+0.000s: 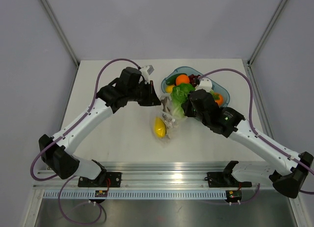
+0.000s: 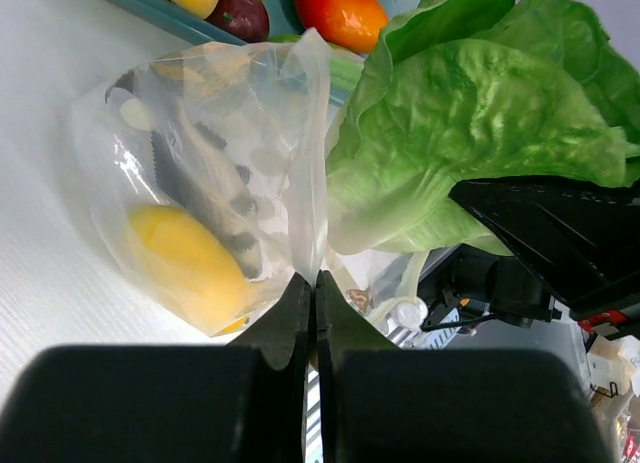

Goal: Place the food in the zip-top bag and seal the zipper
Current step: Place the fake vegetable in the zipper food storage bag.

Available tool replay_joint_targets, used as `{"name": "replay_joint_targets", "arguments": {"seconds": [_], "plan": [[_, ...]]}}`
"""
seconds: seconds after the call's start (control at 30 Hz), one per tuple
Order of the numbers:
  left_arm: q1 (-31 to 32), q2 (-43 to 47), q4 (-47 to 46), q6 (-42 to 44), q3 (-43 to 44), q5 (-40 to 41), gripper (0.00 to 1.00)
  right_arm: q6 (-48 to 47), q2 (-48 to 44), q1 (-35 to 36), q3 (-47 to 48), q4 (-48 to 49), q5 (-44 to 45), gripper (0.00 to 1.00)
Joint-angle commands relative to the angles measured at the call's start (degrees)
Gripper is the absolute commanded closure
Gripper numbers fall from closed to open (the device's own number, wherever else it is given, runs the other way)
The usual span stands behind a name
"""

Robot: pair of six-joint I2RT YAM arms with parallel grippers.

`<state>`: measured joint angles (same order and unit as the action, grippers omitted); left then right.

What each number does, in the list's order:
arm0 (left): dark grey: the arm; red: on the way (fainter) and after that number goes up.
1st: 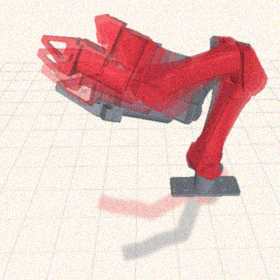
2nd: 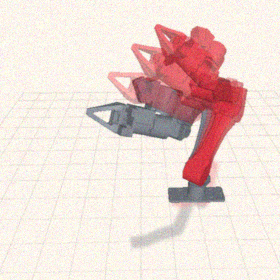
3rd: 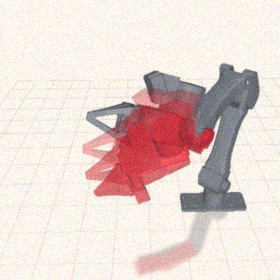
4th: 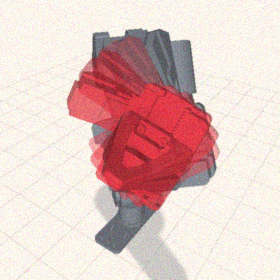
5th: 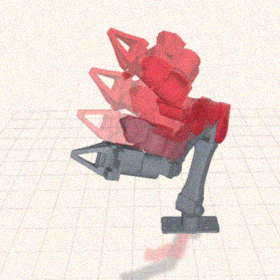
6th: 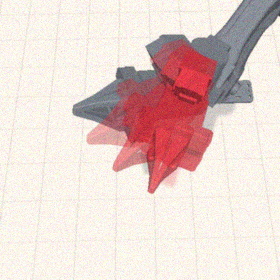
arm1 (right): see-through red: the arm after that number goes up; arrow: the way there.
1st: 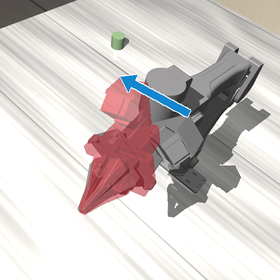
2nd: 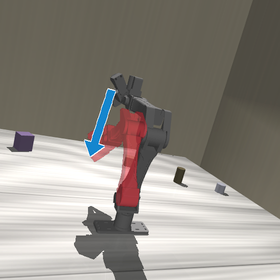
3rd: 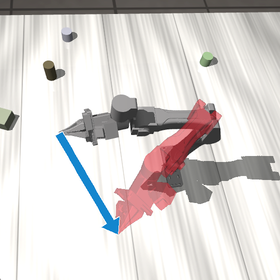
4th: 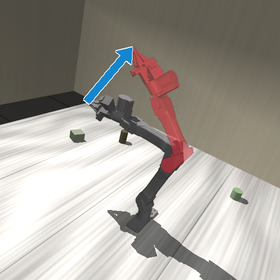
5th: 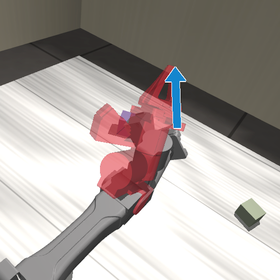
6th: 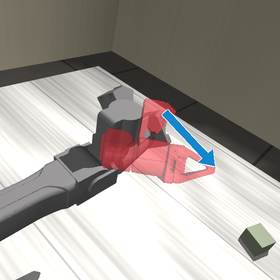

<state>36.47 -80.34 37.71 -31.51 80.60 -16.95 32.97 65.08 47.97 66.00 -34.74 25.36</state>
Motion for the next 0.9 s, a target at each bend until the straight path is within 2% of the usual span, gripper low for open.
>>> {"name": "replay_joint_targets", "arguments": {"seconds": [0.0,0.13,0.4,0.67,0.87], "plan": [[0.3,-0.3,-1.7,1.4,2.2,-1.9,1.0,-2.6,-1.6,0.6,2.7,1.9,-0.1,1.0],[0.6,-2.1,-2.3,2.1,1.4,-3.4,1.0,-1.7,-1.9,0.5,2.7,8.0,-5.4,1.0],[0.7,-1.8,-2.0,2.9,0.5,-2.7,1.0,2.0,0.4,0.6,2.2,14.0,-8.7,1.0],[0.6,-1.2,-2.6,2.4,-0.4,-3.0,1.0,8.9,0.7,0.8,-5.0,21.8,-14.8,1.0],[0.6,-1.2,-2.9,2.4,-0.7,-3.0,1.0,11.3,2.7,1.8,-10.5,24.0,-17.6,1.0]]}}
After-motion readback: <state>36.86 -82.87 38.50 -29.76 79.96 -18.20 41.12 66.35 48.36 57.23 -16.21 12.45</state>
